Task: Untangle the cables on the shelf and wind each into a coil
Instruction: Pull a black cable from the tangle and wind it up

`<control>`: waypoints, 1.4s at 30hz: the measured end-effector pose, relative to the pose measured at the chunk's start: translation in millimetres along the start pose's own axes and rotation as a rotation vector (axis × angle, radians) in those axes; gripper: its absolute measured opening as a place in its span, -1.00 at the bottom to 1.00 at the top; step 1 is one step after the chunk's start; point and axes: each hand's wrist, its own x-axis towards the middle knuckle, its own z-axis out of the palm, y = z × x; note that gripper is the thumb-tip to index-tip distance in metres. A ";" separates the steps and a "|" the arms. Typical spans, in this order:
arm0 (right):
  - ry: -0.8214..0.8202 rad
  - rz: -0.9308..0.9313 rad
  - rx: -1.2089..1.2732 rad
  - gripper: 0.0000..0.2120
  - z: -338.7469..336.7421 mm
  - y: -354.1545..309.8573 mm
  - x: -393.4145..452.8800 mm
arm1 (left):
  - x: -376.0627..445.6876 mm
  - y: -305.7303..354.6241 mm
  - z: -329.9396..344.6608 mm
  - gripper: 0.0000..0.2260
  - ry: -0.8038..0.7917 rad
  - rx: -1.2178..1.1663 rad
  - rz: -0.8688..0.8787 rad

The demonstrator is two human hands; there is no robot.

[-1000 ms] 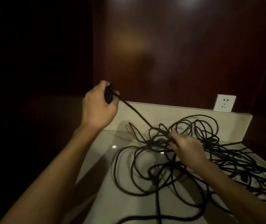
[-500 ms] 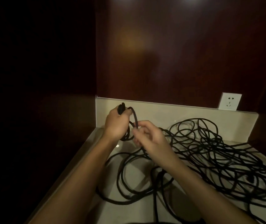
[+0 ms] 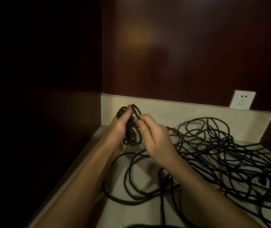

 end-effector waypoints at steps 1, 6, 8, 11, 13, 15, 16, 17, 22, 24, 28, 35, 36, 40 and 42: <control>0.001 -0.001 -0.012 -0.81 -1.3 1.4 -1.2 | 0.5 0.2 -1.4 -0.65 0.030 0.042 0.023; -0.032 -0.033 -0.037 -0.78 -2.9 -0.6 -8.3 | 4.4 6.0 -9.4 -0.58 0.083 0.169 0.047; 0.019 0.034 0.021 -0.82 -3.9 -4.8 -9.2 | 5.2 6.7 -11.2 -0.58 0.028 0.064 0.057; 0.189 0.266 0.226 -0.84 -15.2 -3.9 -0.5 | 2.2 7.7 -13.1 -0.65 -0.106 -0.215 0.048; 0.227 0.401 0.200 -0.70 -30.1 8.4 9.1 | -1.7 11.2 -14.5 -0.70 -0.180 -0.366 0.039; 0.096 0.459 -0.007 -0.69 -42.3 26.1 14.8 | -3.7 17.8 -15.0 -0.72 -0.234 -0.524 0.026; -0.008 0.473 -0.136 -0.71 -44.0 32.9 14.6 | -3.0 21.0 -14.5 -0.72 -0.241 -0.576 0.019; -0.103 0.473 -0.243 -0.76 -41.9 35.7 12.6 | -1.5 23.5 -13.4 -0.72 -0.237 -0.602 0.018; -0.411 0.240 -0.813 -0.45 -14.1 19.3 -0.8 | 1.6 31.8 3.4 -0.79 -0.212 -0.727 0.023; -0.430 0.206 -0.985 -0.46 -9.8 14.0 3.2 | 2.8 31.9 9.5 -0.82 -0.169 -0.783 0.023; -0.440 0.114 -1.036 -0.54 7.3 5.6 8.0 | 7.1 26.8 22.1 -0.85 -0.023 -0.841 0.061; -0.379 0.088 -0.316 -0.68 -6.8 -5.7 -4.1 | 26.1 29.4 14.0 -0.81 0.281 -0.220 0.626; -0.409 0.019 -0.433 -0.69 -10.9 -8.4 -3.7 | 24.0 27.5 13.8 -0.80 0.277 -0.052 0.723; -0.408 -0.250 -0.835 -0.77 -27.3 -6.1 -4.2 | 21.9 19.0 6.7 -0.80 0.099 0.629 0.911; -0.358 -0.336 -0.844 -0.89 -32.1 -4.4 -5.2 | 22.3 17.5 3.8 -0.83 -0.015 0.882 0.879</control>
